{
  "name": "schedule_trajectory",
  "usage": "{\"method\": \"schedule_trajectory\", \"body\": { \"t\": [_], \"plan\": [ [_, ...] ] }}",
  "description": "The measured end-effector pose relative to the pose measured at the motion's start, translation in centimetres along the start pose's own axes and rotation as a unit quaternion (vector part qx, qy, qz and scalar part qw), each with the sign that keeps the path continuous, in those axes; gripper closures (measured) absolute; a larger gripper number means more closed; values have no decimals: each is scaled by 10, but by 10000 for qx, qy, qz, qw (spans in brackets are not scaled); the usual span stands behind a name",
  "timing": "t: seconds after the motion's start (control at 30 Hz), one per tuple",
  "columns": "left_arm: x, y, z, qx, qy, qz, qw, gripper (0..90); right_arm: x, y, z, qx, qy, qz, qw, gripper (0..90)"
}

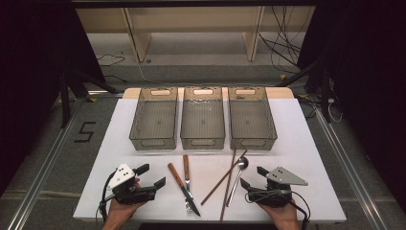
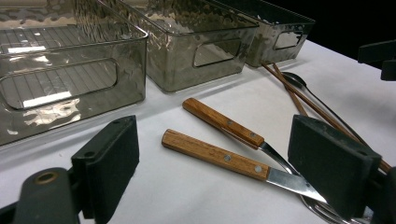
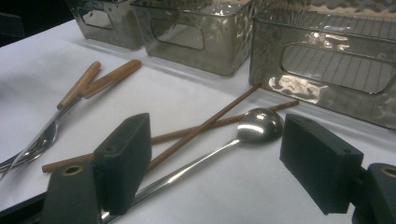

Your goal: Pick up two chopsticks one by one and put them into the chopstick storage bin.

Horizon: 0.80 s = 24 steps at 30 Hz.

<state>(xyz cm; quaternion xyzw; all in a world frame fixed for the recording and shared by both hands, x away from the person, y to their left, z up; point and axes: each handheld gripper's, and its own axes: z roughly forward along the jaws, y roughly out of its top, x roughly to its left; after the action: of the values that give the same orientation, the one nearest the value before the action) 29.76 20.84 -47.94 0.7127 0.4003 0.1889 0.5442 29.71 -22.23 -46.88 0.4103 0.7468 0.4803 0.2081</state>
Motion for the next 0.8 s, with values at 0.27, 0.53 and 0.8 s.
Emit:
{"method": "schedule_trajectory", "body": {
  "t": [0.27, 0.53, 0.8],
  "plan": [
    [0, 0, 1, 2, -2, 21, 10000, 163, -1, 1, 0, 26, -6, 58, 10000, 266],
    [0, 0, 1, 9, 10, 32, 10000, 163, 4, 8, 0, 261, -63, 158, 9995, 285],
    [-2, 0, 2, 36, -10, 48, 10000, 163, 11, 24, 3, 644, -7, 470, 9968, 337]
  ]
}}
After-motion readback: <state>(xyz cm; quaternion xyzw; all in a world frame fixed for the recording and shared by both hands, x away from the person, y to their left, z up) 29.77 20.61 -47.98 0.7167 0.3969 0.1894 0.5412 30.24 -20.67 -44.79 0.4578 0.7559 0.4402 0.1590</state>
